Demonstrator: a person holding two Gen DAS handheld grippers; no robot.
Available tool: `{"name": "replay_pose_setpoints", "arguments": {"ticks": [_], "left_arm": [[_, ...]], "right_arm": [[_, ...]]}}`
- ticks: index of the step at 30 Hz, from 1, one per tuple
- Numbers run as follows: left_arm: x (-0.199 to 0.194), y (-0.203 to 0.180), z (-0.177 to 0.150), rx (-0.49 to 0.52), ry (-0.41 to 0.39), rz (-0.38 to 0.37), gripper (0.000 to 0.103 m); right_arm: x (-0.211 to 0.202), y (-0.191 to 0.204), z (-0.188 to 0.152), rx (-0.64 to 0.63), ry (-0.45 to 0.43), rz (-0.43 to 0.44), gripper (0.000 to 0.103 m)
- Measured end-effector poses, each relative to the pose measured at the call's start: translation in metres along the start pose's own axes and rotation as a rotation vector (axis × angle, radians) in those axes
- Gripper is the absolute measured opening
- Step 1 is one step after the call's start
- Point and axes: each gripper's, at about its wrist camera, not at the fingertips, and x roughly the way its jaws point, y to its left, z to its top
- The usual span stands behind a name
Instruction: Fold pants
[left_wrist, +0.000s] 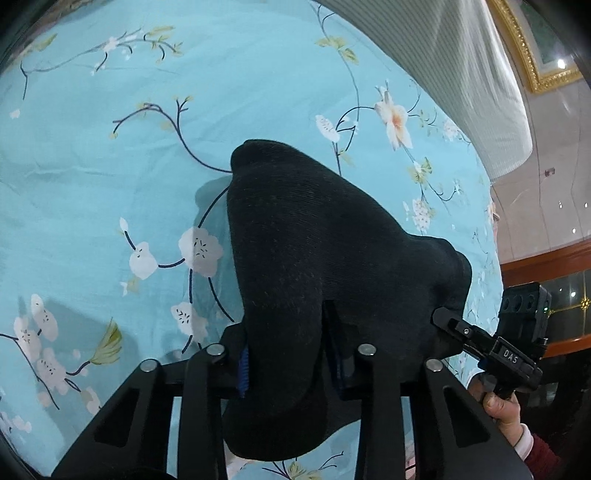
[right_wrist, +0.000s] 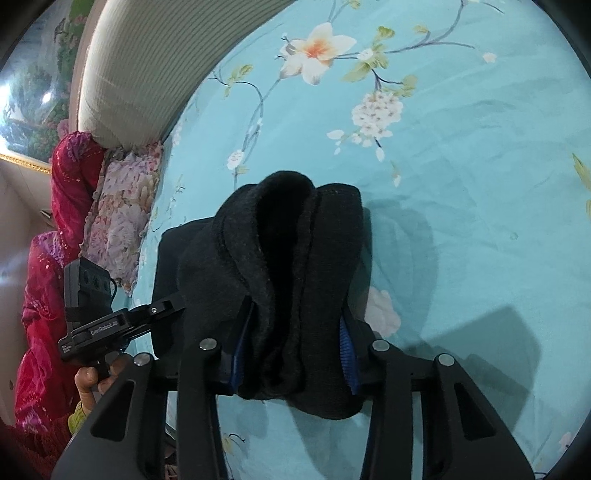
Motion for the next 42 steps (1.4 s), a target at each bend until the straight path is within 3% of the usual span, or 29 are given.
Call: {"name": "replay_pose_setpoints", "arguments": {"ticks": [11, 22, 35, 42], "left_arm": [[-0.055, -0.006, 0.010, 0.020, -0.124, 0.000, 0.024], [-0.096, 0.049, 0.046, -0.065, -0.219, 0.061, 0.024], [-0.082, 0.089, 0.072, -0.091, -0.217, 0.135, 0.025], [-0.071, 0.099, 0.065, -0.116, -0.199, 0.143, 0.036]], "right_arm": [[-0.012, 0.039, 0.013, -0.087, -0.046, 0.095, 0.039], [0.045, 0.103, 0.057, -0.211, 0.008, 0.146, 0.039], [0.100, 0.127, 0.083, -0.255, 0.072, 0.113, 0.039], [0.111, 0.116, 0.083, -0.253, 0.097, 0.073, 0.042]]}}
